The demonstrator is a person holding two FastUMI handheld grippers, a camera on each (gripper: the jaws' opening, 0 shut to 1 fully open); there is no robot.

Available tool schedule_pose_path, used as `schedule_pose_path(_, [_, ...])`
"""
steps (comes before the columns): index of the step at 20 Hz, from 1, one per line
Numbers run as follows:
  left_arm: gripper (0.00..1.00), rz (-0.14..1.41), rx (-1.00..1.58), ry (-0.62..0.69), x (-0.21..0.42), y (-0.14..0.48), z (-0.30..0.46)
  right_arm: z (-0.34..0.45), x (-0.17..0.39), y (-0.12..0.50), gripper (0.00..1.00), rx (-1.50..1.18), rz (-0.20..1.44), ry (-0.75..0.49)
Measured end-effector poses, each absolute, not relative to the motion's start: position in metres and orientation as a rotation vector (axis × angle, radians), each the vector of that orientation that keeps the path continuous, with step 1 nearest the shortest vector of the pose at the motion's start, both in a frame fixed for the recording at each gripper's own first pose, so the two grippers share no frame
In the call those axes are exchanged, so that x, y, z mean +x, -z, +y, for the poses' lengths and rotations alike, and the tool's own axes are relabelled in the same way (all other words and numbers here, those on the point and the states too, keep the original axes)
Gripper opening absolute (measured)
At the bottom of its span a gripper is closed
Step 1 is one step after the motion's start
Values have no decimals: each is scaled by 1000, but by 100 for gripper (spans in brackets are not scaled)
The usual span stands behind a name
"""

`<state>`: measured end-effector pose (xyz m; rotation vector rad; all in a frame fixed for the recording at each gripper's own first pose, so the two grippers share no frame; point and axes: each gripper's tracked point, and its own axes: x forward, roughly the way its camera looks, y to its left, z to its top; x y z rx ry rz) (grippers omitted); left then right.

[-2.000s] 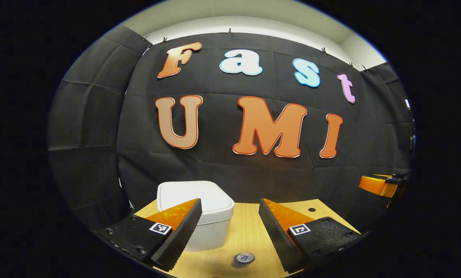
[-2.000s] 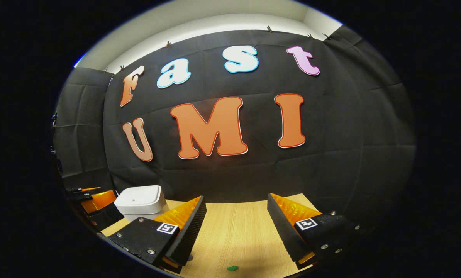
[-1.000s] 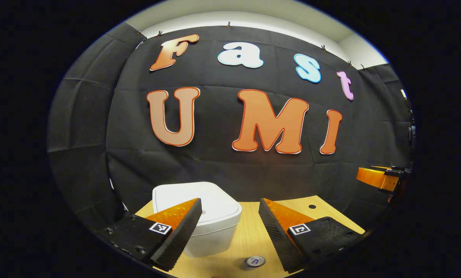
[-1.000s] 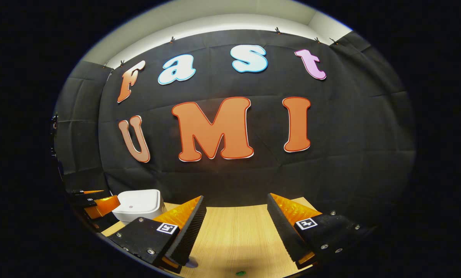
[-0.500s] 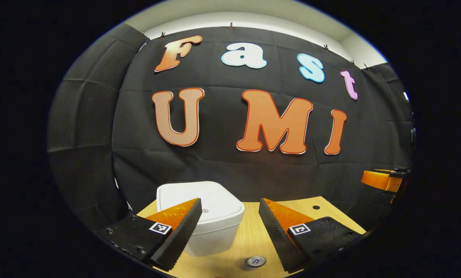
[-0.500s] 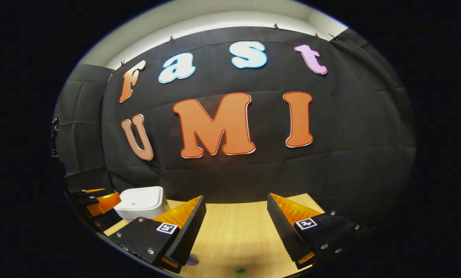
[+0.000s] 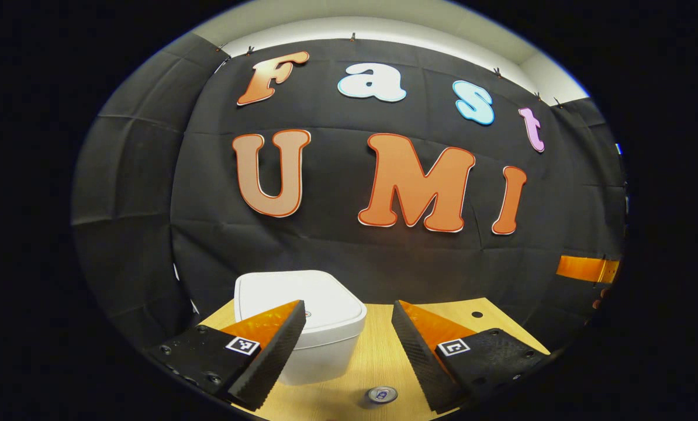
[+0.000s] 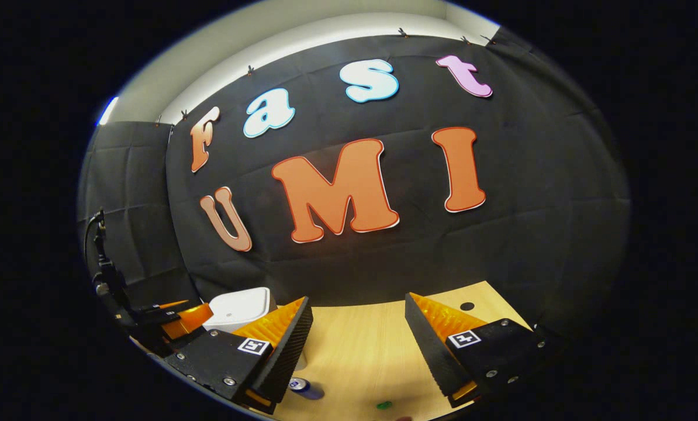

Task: Press the lid of the desktop garbage bin to open it, pick up the crumpled paper on the desktop and throw it into the bin, then pick up the pop can on the desktop and drop it into the bin, and finally close the garbage bin lid.

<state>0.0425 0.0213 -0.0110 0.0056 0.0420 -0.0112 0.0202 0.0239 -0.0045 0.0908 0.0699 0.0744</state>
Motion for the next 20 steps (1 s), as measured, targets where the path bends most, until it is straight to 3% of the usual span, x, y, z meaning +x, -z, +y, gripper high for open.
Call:
schedule_pose_path(12, [94,63,22,-21,50,23,39,21,24,34,95,-2,153,-38])
schedule_pose_path(19, [94,-3,33,-81,67,-13,74,23,28,33,95,14,153,-32])
schedule_pose_path(20, [84,5,33,-73,70,-12,74,23,28,33,95,11,151,-30])
